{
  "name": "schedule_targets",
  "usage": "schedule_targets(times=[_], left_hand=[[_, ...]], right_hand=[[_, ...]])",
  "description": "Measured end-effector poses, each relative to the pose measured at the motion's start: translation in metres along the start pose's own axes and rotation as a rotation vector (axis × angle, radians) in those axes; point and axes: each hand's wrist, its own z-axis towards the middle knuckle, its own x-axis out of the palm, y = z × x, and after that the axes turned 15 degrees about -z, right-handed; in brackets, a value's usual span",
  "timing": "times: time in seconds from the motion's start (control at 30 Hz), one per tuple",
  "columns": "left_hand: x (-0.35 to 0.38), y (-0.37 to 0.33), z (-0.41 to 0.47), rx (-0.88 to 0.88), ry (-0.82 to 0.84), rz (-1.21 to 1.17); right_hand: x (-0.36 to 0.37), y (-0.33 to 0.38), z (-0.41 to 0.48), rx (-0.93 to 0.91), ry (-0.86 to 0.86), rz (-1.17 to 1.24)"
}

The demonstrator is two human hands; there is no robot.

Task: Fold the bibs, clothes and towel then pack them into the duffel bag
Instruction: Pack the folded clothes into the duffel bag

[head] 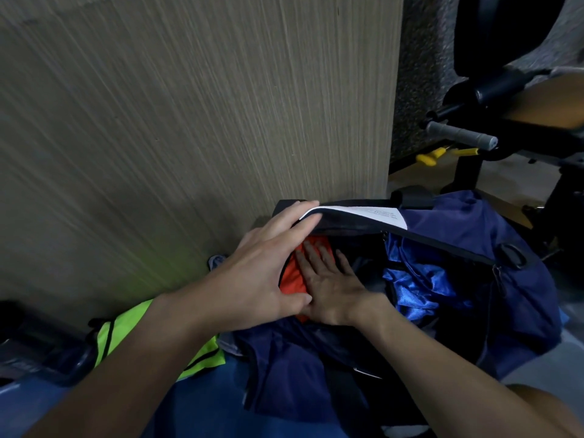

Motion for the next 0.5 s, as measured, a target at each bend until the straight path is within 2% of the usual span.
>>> schedule_targets(times=[0.2, 0.5], left_hand=[[0.0, 0.003, -0.003, -0.01, 0.035, 0.033], [-0.001, 0.002, -0.01, -0.009, 0.046, 0.036]], right_hand=[[0.004, -0.007, 0.002, 0.047, -0.035, 0.064], [0.015, -0.003, 0.01, 0.064, -0.037, 0.017]])
